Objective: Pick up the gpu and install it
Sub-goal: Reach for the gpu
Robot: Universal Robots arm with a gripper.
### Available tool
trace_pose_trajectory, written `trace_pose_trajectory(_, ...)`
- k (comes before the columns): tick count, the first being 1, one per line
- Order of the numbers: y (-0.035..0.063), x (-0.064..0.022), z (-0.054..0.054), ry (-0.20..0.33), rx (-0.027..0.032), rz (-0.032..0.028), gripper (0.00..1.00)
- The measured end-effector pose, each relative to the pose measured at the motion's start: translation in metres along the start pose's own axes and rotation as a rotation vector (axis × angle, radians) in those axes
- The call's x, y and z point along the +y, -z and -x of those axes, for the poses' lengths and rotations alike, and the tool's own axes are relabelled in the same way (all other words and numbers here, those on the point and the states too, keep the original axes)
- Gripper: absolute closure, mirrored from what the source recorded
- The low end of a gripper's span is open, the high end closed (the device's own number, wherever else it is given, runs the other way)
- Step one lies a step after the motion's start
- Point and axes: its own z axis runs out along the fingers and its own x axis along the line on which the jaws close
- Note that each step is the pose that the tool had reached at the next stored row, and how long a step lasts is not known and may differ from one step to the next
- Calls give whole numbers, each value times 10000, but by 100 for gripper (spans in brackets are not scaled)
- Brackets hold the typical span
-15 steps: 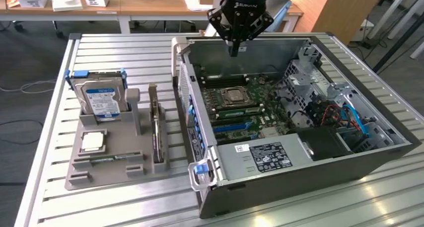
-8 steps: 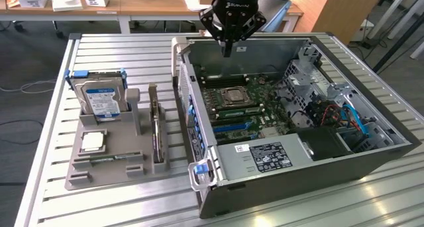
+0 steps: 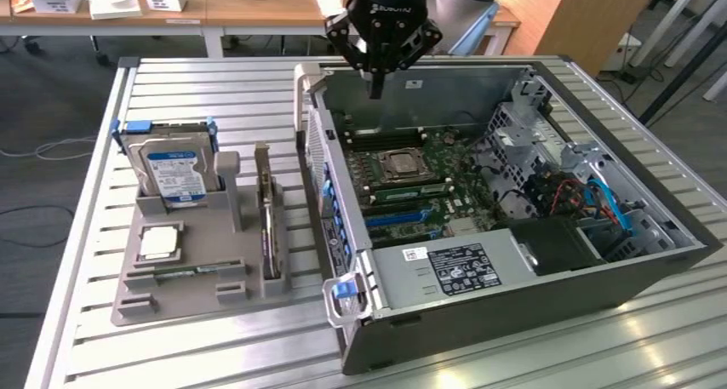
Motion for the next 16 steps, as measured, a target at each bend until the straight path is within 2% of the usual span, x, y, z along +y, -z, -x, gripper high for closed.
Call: trace_pose_trajectory(16,-5,-31,-389,-40,-2,0,89)
